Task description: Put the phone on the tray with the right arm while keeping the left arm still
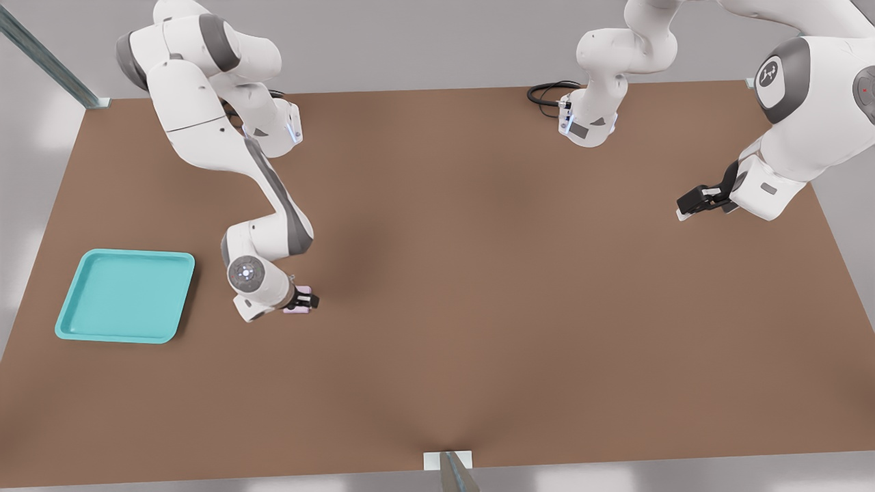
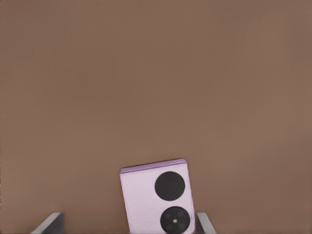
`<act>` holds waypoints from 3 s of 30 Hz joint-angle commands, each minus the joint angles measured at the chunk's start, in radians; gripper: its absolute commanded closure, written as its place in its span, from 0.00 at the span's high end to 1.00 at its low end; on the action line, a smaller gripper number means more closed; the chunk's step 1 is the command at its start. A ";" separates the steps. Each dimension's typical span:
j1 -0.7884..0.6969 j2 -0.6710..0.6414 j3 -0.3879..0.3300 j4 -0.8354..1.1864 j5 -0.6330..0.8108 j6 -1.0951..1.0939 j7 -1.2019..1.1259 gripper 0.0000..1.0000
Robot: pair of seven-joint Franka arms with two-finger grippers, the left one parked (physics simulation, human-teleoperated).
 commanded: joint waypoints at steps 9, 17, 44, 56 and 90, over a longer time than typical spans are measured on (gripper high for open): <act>-0.019 0.029 0.026 -0.015 -0.033 0.037 -0.134 1.00; -0.049 0.065 0.026 -0.033 -0.050 0.072 -0.124 1.00; -0.085 0.092 0.024 -0.032 -0.057 0.113 -0.173 1.00; -0.071 0.088 0.029 -0.053 -0.057 0.118 -0.159 1.00; -0.072 0.092 0.029 -0.059 -0.059 0.156 -0.168 0.80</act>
